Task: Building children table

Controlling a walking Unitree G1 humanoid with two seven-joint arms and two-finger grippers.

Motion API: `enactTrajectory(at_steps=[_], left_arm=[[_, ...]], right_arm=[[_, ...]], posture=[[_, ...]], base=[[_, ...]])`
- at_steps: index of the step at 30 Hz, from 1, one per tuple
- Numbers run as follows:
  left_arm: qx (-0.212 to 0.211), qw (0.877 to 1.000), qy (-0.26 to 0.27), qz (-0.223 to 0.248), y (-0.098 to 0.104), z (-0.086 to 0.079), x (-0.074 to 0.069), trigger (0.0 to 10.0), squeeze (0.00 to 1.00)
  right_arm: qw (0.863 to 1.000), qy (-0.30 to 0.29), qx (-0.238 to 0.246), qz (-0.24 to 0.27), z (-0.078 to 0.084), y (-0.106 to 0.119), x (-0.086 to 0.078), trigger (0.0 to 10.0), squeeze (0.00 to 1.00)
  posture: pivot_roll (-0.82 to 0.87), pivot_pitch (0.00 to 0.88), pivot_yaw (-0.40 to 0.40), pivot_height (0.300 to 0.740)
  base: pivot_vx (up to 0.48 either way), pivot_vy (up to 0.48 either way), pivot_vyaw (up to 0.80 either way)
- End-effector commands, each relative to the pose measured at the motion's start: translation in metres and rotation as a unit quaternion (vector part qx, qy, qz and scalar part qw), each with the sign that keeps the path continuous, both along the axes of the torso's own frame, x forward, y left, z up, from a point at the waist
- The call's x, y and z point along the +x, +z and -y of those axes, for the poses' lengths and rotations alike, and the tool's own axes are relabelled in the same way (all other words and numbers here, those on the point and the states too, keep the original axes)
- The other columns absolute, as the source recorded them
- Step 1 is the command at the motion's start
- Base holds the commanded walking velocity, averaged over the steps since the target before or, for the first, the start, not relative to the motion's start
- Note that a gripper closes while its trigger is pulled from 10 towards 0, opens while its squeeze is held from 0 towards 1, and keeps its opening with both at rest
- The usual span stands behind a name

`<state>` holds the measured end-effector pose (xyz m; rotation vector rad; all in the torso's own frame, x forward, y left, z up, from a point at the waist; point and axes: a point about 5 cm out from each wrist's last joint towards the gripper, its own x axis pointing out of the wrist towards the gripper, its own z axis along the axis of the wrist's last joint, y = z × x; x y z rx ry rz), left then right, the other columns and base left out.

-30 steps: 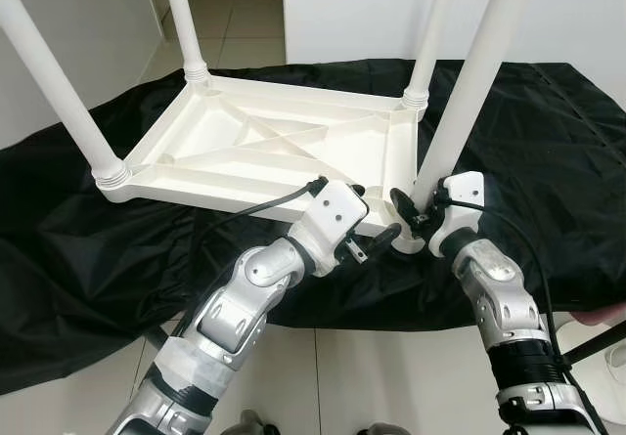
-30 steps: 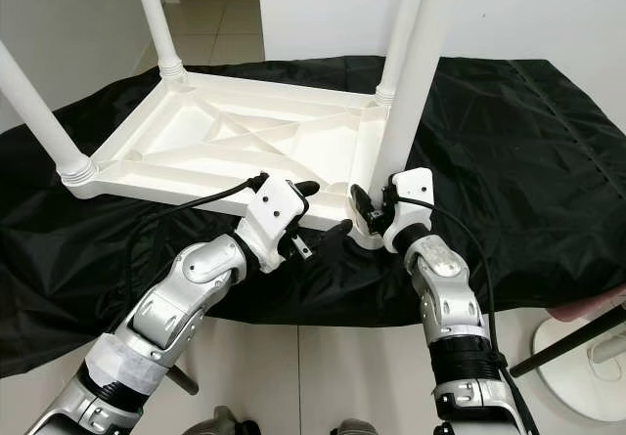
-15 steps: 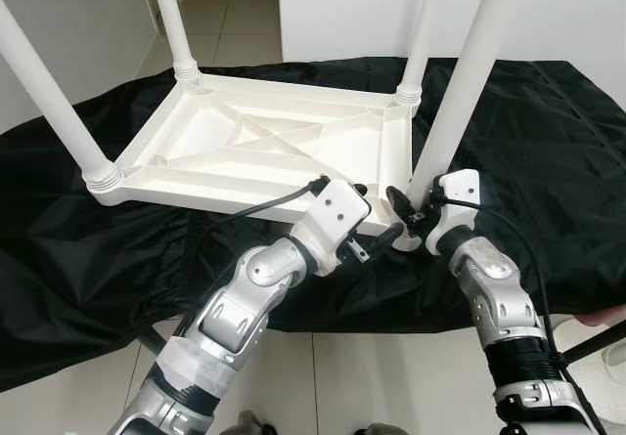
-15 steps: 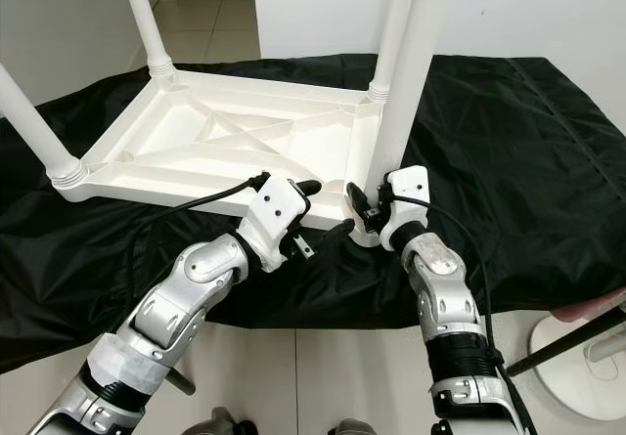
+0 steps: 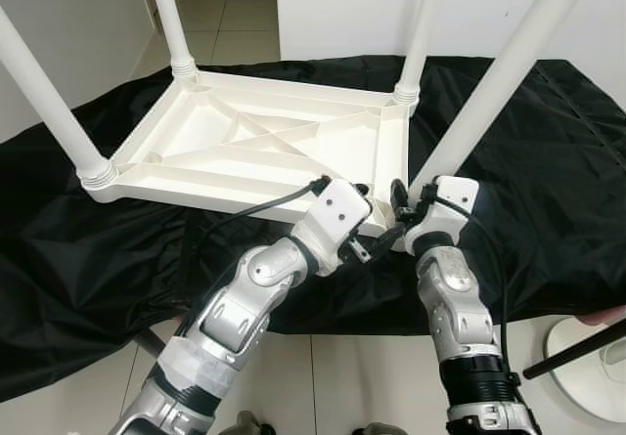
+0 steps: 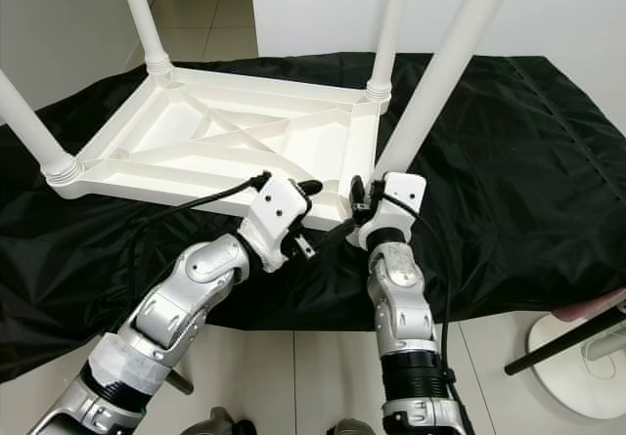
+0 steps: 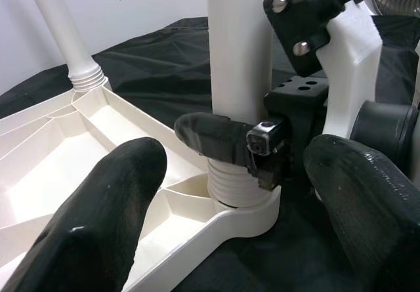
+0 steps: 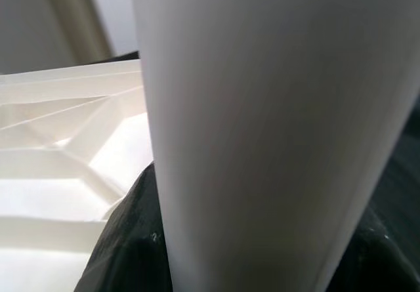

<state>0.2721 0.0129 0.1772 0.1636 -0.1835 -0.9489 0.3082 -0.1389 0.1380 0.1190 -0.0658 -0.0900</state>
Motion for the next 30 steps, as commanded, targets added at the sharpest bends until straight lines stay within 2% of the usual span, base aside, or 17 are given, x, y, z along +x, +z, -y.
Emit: enactTrajectory(at_steps=[1, 2, 5, 7, 10, 12, 14, 20, 28, 30], left_arm=[[0.011, 1.0, -0.029, 0.006, 0.001, 0.003, -0.003, 10.0, 0.0], [0.011, 0.999, -0.03, 0.006, 0.001, 0.004, -0.003, 10.0, 0.0], [0.009, 0.999, -0.03, 0.006, 0.001, 0.005, -0.003, 10.0, 0.0], [0.009, 0.999, -0.03, 0.006, 0.001, 0.005, -0.003, 10.0, 0.0], [0.008, 0.999, -0.03, 0.007, 0.001, 0.005, -0.003, 10.0, 0.0], [0.008, 0.999, -0.03, 0.007, 0.001, 0.005, -0.003, 10.0, 0.0], [0.008, 1.0, -0.029, 0.008, 0.001, 0.005, -0.003, 10.0, 0.0], [0.009, 1.0, -0.029, 0.008, 0.001, 0.006, -0.003, 10.0, 0.0], [0.008, 1.0, -0.029, 0.009, 0.0, 0.006, -0.003, 10.0, 0.0], [0.008, 1.0, -0.029, 0.009, 0.0, 0.006, -0.004, 10.0, 0.0]], right_arm=[[0.998, -0.016, -0.006, -0.059, -0.003, -0.022, -0.006, 10.0, 0.0], [0.997, -0.031, -0.007, -0.067, -0.004, -0.024, -0.008, 10.0, 0.0], [0.998, -0.01, -0.031, -0.058, -0.012, -0.022, -0.01, 10.0, 0.0], [0.998, -0.006, -0.037, -0.056, -0.013, -0.02, -0.009, 10.0, 0.0], [0.996, 0.009, -0.079, -0.051, -0.013, -0.015, -0.006, 10.0, 0.0], [0.996, 0.009, -0.079, -0.051, -0.013, -0.015, -0.006, 10.0, 0.0], [0.992, 0.015, -0.112, -0.06, -0.009, -0.015, -0.003, 10.0, 0.0], [0.989, 0.049, -0.102, -0.09, -0.007, -0.022, -0.002, 10.0, 0.0], [0.988, 0.044, -0.119, -0.093, -0.004, -0.025, -0.004, 10.0, 0.0], [0.991, 0.021, -0.077, -0.103, -0.003, -0.029, -0.009, 10.0, 0.0]], posture=[[-0.03, 0.0, 0.04, 0.74], [-0.03, 0.0, 0.038, 0.74], [-0.03, 0.0, 0.035, 0.74], [-0.03, 0.0, 0.035, 0.74], [-0.03, 0.0, 0.032, 0.74], [-0.03, 0.0, 0.032, 0.74], [-0.03, 0.0, 0.032, 0.74], [-0.03, 0.0, 0.027, 0.74], [-0.03, 0.0, 0.023, 0.74], [-0.03, 0.0, 0.022, 0.74]], base=[[0.0, 0.0, 0.0], [0.0, 0.0, 0.0], [0.0, 0.0, 0.0], [0.0, 0.0, 0.0], [0.0, 0.0, 0.0], [0.0, 0.0, 0.0], [0.0, 0.0, 0.0], [0.0, 0.0, 0.0], [0.0, 0.0, 0.0], [0.0, 0.0, 0.0]])
